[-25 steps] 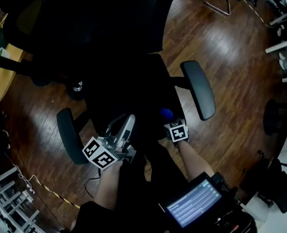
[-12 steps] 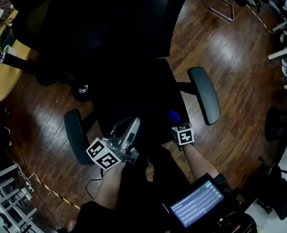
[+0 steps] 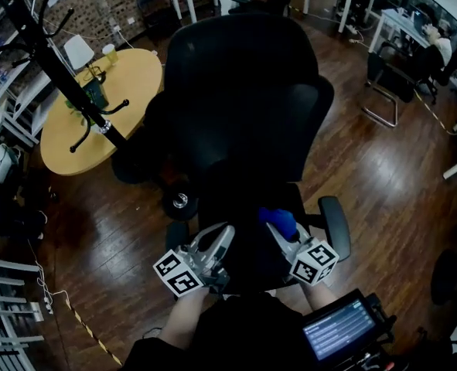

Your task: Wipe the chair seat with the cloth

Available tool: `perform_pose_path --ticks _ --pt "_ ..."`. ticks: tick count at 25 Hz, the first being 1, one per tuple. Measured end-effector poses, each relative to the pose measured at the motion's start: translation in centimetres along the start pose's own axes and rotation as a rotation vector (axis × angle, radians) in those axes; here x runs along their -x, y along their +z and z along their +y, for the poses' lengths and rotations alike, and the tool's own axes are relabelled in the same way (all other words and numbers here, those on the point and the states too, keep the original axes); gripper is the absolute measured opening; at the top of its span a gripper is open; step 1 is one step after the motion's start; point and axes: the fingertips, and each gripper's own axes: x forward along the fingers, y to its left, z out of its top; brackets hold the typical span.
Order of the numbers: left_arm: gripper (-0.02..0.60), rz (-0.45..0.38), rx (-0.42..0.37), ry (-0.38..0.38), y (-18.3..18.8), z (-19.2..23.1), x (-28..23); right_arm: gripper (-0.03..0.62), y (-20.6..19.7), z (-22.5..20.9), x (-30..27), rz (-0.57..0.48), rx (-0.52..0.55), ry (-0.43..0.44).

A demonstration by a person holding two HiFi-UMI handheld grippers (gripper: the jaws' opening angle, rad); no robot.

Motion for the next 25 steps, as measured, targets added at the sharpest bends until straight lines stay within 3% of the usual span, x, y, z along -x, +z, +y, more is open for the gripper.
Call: perform_pose_path --ticks 3,6,15,25 --pt "-0.008 -0.063 -0.088 -0.054 5.0 -3.6 -1.2 0.044 8.1 4.5 0.7 -0.144 0.049 0.125" --pt "-0.008 -0.111 -0.141 -0.101 8.4 -6.2 -1.8 0.044 12.4 7.4 1.0 -0.224 0.08 0.21" --pt "-0.008 -0.078 -0.088 -0.122 6.9 -6.7 -2.0 0.044 11.1 7.5 2.1 -0.213 0.056 0.2" --pt "-0.008 -0.068 -0.131 -0.104 4.9 -8.7 -2.2 0.044 9.5 8.3 4.8 -0.203 0.038 0.233"
